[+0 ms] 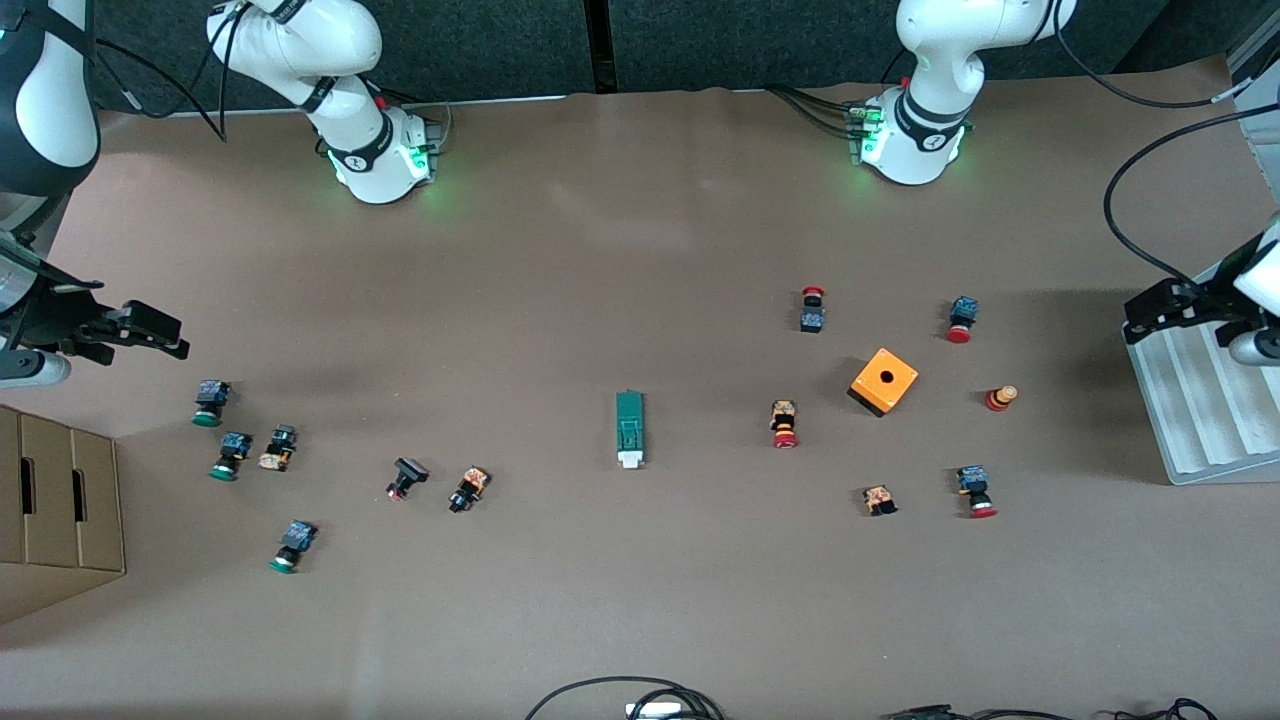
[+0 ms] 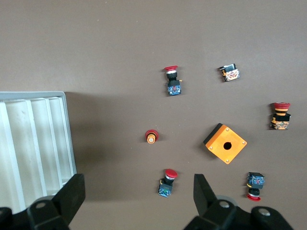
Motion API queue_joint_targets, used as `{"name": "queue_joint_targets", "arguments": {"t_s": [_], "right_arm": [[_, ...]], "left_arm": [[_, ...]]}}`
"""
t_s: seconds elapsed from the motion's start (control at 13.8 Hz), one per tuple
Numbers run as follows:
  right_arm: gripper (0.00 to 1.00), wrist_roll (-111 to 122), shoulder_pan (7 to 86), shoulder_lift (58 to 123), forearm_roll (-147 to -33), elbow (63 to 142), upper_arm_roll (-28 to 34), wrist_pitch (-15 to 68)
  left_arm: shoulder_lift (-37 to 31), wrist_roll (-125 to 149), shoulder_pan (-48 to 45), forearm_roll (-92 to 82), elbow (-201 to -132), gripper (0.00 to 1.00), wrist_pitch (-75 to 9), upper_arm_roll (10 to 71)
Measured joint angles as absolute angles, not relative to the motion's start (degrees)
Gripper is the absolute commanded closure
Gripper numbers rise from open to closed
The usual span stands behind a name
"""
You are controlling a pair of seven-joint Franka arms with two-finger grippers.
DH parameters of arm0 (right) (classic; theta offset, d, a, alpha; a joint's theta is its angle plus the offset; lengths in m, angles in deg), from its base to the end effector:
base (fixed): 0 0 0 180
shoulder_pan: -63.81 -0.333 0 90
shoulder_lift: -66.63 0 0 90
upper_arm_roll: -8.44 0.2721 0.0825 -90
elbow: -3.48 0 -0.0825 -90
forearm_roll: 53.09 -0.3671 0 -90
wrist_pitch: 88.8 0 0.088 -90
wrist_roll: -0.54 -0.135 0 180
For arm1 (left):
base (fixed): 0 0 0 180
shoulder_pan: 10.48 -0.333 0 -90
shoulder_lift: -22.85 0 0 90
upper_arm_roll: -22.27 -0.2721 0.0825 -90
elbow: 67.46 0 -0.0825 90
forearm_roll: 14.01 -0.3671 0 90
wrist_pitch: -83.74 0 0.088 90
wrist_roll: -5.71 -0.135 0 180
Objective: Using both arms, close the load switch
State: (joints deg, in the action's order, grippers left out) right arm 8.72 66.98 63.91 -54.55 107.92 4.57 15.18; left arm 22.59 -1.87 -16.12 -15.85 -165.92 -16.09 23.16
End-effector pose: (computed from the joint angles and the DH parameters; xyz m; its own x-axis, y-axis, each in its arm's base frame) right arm 0.5352 -0.0637 0.4835 0.9990 0.0137 0.0428 0.0147 -0.9996 -0.0223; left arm 0.5475 0.0493 0.4974 0.9984 -0.0548 0.0149 -0.0543 -0.9980 -0.0339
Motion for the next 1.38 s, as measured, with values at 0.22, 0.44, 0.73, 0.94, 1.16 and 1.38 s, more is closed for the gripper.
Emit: {"name": "queue_joint_targets", "arguments": {"t_s": [0.22,0.44,0.73,0.94,1.16,1.38], "right_arm": [[0.0,8.7,67.0,63.9,-54.6,107.9,4.6,15.2],[0.0,8.7,67.0,63.9,-54.6,107.9,4.6,15.2],[0.0,8.7,66.9,63.9,-54.6,107.9,4.6,15.4],[0.0,8.7,66.9,63.9,-54.6,107.9,4.6,15.4],[0.0,8.7,66.9,63.9,-54.6,107.9,4.6,15.4],[0.0,8.8,66.9,63.9,-54.6,107.9,4.7,15.4]], "left_arm": [[23.9,0.4,-13.9,-15.7,-167.4,0.0,-16.3,22.6],[24.3,1.1,-11.9,-15.7,-167.6,0.0,-16.3,22.2],[24.3,1.1,-11.8,-15.7,-167.6,0.0,-16.3,21.8],[24.3,1.1,-11.8,-15.7,-167.4,0.0,-16.3,21.8],[24.3,1.1,-11.5,-15.7,-167.1,0.0,-16.3,21.8],[24.3,1.1,-11.4,-15.7,-167.0,0.0,-16.3,21.9]]}}
